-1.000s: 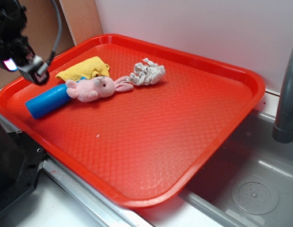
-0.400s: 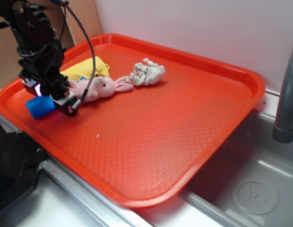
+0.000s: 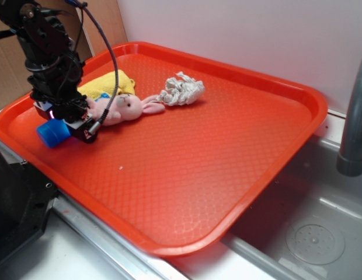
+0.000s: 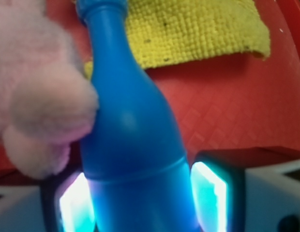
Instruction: Grab the blue bottle.
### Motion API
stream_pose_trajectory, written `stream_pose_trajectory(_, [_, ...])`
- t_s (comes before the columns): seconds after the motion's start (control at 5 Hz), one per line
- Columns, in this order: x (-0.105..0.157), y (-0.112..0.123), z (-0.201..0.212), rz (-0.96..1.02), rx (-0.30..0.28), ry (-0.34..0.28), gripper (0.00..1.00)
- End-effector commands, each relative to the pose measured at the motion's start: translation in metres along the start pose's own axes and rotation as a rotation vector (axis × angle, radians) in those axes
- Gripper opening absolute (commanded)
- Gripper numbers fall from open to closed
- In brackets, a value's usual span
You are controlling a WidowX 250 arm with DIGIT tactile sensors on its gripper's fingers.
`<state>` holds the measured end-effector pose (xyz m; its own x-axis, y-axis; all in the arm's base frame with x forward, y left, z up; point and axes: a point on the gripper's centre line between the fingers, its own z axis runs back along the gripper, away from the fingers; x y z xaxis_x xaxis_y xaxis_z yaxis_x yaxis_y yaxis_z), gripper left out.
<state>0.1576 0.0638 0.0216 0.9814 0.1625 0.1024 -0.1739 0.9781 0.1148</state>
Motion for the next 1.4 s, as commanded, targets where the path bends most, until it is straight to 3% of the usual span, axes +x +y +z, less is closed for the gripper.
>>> stream_pose_trajectory(0.0, [0.006, -0.008, 0.047, 0.0, 0.008, -0.008, 0.0])
stream_pose_trajectory(0.4, [0.021, -0.049, 0.115, -0.012, -0.013, 0.0, 0.0])
stream_pose_trajectory(0.6, [0.026, -0.063, 0.148, -0.022, -0.051, -0.016, 0.0])
stream_pose_trajectory(1.2, [0.018, -0.073, 0.17, -0.059, -0.145, -0.023, 0.0])
